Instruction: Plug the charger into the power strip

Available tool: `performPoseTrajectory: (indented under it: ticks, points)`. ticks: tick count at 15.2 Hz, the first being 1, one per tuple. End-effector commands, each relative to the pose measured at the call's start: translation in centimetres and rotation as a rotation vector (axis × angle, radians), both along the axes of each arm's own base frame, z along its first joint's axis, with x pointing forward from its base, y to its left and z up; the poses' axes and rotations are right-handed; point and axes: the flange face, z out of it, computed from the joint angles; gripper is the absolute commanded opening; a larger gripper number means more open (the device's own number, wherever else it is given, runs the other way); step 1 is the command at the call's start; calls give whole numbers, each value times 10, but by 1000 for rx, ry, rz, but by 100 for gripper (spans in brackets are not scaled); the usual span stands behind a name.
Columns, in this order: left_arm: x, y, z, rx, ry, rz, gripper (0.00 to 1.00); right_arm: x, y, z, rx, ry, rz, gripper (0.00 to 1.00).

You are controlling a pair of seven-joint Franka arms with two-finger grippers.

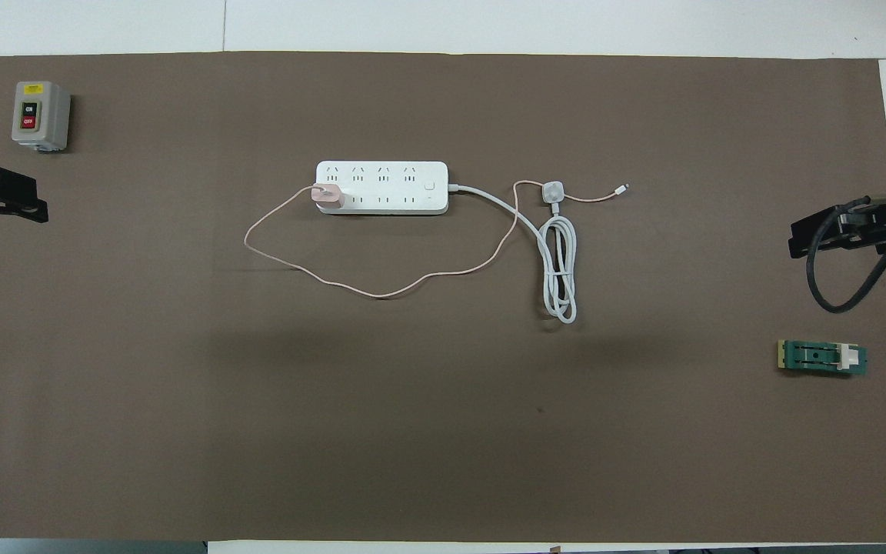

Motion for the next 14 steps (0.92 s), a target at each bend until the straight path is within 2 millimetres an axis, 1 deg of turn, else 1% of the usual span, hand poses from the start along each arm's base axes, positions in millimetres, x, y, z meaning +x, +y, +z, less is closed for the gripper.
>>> performPoseTrajectory:
  ticks: [1, 2, 3, 4, 5, 6, 8, 14]
  points:
    - [-27, 1, -3, 9, -2, -58, 100, -4, -3, 5, 1, 5, 15, 100]
    - [-31, -4, -4, 8, -7, -63, 100, -4, -3, 5, 1, 5, 15, 100]
    - [-36, 0, -1, 7, -30, -55, 100, -4, -3, 5, 1, 5, 15, 100]
    - [-38, -4, -5, 8, -36, -66, 100, -4, -3, 5, 1, 5, 15, 100]
    - [-40, -10, -5, 11, -35, -78, 100, -4, -4, 5, -1, 5, 15, 100]
    - [-40, -11, -5, 11, -36, -80, 100, -4, -3, 5, 1, 5, 15, 100]
    - [-39, -25, -4, 19, -44, -103, 100, -4, -3, 5, 1, 5, 15, 100]
    - [-42, -32, -6, 15, -27, -115, 100, -4, -3, 5, 1, 5, 15, 100]
